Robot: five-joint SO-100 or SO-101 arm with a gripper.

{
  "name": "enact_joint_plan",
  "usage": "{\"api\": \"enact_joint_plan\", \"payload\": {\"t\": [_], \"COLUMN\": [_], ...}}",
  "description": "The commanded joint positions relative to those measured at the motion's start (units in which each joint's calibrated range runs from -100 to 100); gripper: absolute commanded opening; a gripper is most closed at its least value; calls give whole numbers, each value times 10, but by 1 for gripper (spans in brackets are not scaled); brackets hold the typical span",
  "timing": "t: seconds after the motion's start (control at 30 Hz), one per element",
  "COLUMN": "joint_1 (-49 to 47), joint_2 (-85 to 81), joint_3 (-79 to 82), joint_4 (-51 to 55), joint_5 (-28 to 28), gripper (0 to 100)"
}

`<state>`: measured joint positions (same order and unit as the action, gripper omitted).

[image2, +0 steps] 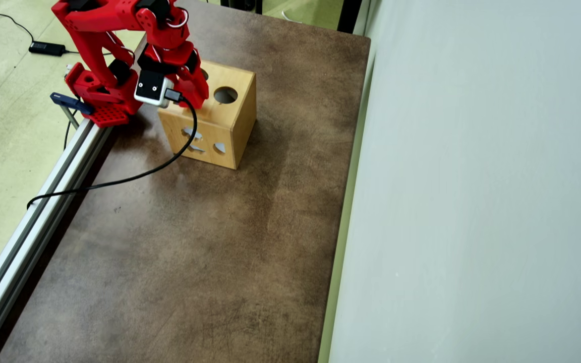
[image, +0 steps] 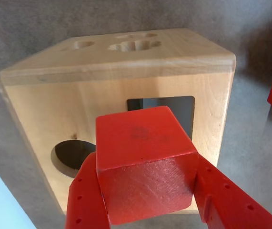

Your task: Pick and place the red cube on the square hole

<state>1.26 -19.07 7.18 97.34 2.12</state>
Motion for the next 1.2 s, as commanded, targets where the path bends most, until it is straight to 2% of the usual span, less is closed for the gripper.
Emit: {"api": "enact_joint_plan", "payload": {"t": [0.0,1.17], "joint_1": [-11,-11], "joint_2": [-26,-76], "joint_3": [-2,23], "joint_4": [5,6], "joint_5": [-9,-9], "gripper": [7,7]}}
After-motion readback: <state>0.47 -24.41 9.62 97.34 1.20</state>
